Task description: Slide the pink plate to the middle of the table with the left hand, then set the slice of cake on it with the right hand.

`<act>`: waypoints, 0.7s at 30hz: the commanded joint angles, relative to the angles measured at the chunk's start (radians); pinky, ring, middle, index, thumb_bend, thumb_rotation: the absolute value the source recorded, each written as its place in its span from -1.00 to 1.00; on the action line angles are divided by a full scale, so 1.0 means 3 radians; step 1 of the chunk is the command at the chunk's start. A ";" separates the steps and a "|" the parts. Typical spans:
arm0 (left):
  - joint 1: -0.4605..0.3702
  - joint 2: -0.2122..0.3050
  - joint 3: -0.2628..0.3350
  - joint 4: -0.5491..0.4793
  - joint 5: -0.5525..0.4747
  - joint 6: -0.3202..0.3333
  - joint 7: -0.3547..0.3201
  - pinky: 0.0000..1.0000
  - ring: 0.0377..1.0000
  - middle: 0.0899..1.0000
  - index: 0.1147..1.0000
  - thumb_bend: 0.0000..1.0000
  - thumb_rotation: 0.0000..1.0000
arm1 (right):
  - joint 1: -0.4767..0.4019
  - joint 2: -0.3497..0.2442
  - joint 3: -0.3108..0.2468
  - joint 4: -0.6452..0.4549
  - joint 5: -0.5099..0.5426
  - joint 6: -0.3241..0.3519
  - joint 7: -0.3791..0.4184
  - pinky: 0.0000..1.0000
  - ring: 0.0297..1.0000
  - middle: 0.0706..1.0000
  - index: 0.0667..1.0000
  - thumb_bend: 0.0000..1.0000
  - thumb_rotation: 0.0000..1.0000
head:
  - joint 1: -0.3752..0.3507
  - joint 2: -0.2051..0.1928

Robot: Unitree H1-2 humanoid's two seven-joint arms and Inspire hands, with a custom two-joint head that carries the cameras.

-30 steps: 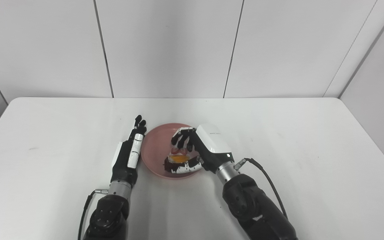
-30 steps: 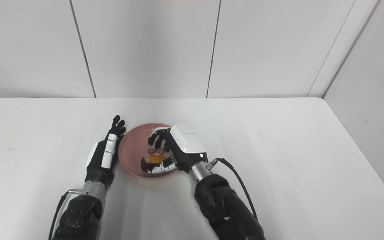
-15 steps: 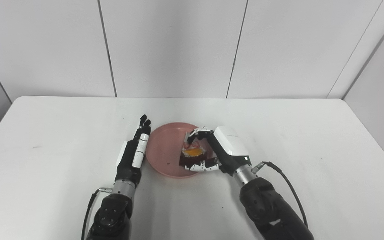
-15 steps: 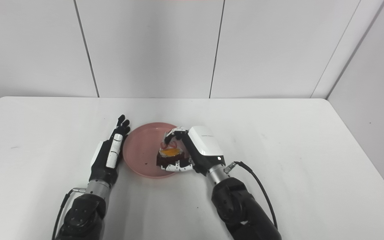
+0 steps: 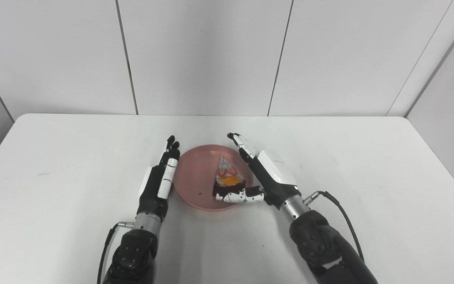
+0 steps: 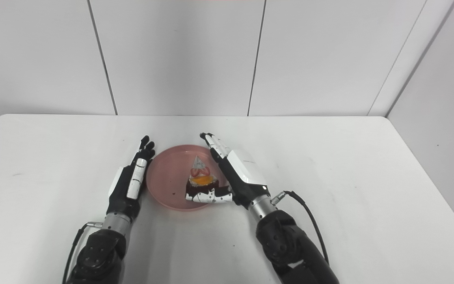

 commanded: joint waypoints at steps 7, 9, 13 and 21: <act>0.0052 -0.0079 0.0020 0.0135 0.0012 -0.0051 0.0047 1.00 1.00 1.00 1.00 0.46 1.00 | 0.0115 0.0131 -0.0298 -0.0010 0.0144 -0.0223 -0.0321 0.77 1.00 1.00 1.00 0.14 0.15 | -0.0034 -0.0008; 0.0051 -0.0073 0.0026 0.0152 0.0037 -0.0123 0.0079 1.00 1.00 1.00 1.00 0.43 1.00 | 0.0173 0.0222 -0.0399 -0.0009 0.0343 -0.0197 -0.0300 0.79 1.00 1.00 1.00 0.11 0.18 | -0.0043 0.0003; 0.0038 -0.0057 0.0024 0.0190 0.0058 -0.0171 0.0118 1.00 1.00 1.00 1.00 0.43 1.00 | 0.0219 0.0367 -0.0583 0.0026 0.0823 -0.0158 -0.0171 0.95 1.00 1.00 1.00 0.02 0.47 | -0.0063 0.0002; 0.0017 -0.0043 0.0031 0.0271 0.0066 -0.0303 0.0137 1.00 1.00 1.00 1.00 0.42 1.00 | 0.0264 0.0613 -0.0897 0.0128 0.1708 -0.0138 0.0069 1.00 1.00 1.00 1.00 0.00 0.67 | -0.0076 -0.0003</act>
